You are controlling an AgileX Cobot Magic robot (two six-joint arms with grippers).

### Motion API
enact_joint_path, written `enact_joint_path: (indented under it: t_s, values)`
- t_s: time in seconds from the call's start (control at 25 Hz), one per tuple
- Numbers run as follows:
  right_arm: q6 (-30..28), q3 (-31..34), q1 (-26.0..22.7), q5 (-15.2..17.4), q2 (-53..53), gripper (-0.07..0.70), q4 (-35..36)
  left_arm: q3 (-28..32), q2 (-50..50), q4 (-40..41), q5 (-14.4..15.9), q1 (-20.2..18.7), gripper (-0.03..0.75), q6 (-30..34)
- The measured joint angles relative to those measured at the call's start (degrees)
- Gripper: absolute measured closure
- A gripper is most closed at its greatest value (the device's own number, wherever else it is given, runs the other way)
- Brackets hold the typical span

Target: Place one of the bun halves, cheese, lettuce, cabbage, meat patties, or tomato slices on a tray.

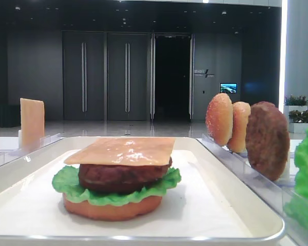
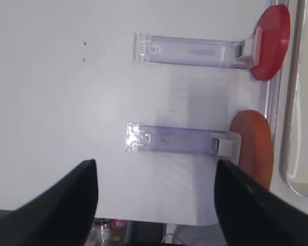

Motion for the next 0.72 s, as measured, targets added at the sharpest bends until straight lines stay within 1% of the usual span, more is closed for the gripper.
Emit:
enact_joint_path:
  t_s: [0.32, 0.6, 0.72]
  values:
    - [0.0, 0.0, 0.0, 0.0, 0.0, 0.161, 0.0, 7.4, -16.3, -0.4, 0.4, 0.0, 0.178, -0.1]
    - [0.0, 0.0, 0.0, 0.0, 0.0, 0.161, 0.0, 12.0, -27.8, -0.5, 0.7, 0.0, 0.181, 0.8]
    - [0.0, 0.0, 0.0, 0.0, 0.0, 0.161, 0.0, 14.1, -32.7, -0.5, 0.8, 0.0, 0.194, 1.2]
